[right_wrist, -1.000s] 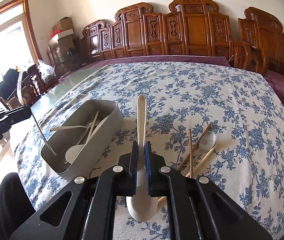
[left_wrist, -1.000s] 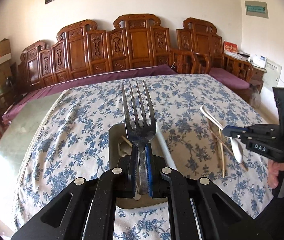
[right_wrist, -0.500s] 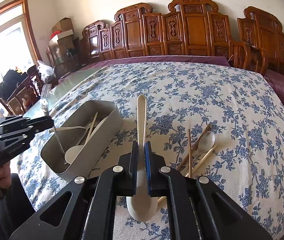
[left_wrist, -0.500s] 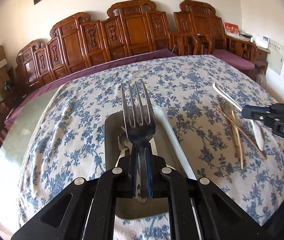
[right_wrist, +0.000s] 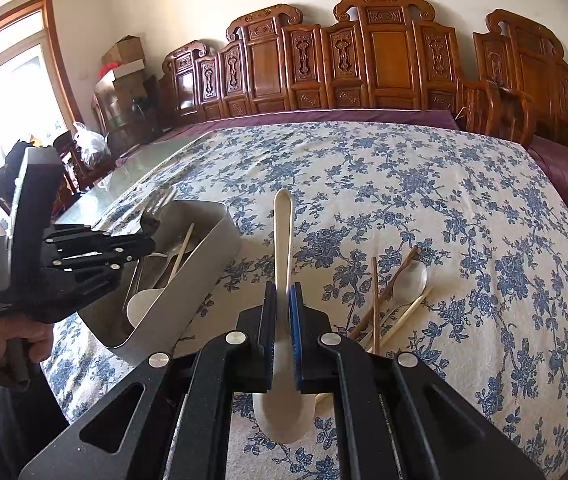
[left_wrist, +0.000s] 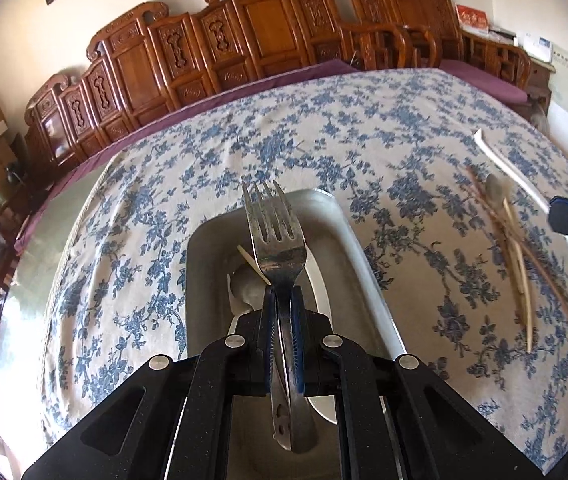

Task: Organize utensils
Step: 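Lower the metal fork into the grey tray and open the left gripper, then carry the white plastic spoon into the grey tray and open the right gripper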

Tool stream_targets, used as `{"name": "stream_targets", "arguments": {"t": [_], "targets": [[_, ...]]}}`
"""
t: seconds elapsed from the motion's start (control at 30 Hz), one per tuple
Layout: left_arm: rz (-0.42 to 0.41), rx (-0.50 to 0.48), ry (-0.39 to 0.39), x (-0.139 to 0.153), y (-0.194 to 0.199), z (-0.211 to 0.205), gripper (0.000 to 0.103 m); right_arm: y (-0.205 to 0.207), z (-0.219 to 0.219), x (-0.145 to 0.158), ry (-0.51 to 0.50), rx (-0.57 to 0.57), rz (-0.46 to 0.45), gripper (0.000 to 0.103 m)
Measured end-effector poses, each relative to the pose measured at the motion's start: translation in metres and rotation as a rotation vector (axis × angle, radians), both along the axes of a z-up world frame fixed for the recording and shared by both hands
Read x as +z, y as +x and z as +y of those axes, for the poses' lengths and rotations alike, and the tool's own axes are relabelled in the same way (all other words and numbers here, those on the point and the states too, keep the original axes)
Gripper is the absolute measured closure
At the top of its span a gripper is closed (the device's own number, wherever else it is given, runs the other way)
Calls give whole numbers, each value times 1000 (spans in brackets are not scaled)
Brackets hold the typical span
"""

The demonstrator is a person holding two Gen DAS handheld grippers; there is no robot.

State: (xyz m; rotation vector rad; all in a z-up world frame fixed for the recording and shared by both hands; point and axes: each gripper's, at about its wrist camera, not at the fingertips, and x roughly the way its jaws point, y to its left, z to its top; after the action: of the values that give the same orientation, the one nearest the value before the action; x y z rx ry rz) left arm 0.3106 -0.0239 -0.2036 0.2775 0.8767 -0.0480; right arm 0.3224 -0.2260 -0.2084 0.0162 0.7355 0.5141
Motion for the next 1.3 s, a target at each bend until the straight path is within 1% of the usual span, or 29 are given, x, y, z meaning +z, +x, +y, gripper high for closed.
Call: {"name": "stream_targets", "arguments": {"t": [0.17,0.33,0.43,0.53,0.67,0.8,0.9,1.0,1.07,1.17,1.3], "targets": [[37,9,-7,-7,7,0,96,2,-2,-1,3,-7,1,95],[79,26,-51,-12,10,5,96,1,-2,-1,10,-6,2,95],[78,16,-46,-15,8,5,96,0,1,-2,8,-2,7,95],[83,16,-65,-18,7,6,96,-2,7,-4,-1,9,11,95],[89,4,-73,-20,6,6,96,-3,14,-7,-14,20,13,95],[97,-3,-93,-19,6,8,95,-3,16,-8,-8,24,22,95],[78,-8,-100,-14,3,9,94,-2,17,-9,-1,26,27,95],[71,-6,-124,-8,-1,11,93,-2,19,-9,2,31,32,95],[60,-11,-152,2,-7,13,90,-4,22,-10,0,37,33,95],[21,-26,-179,20,-17,18,85,-5,25,-11,-5,43,35,95],[-21,-31,-211,44,-26,28,84,-7,29,-11,-10,48,37,95]]}}
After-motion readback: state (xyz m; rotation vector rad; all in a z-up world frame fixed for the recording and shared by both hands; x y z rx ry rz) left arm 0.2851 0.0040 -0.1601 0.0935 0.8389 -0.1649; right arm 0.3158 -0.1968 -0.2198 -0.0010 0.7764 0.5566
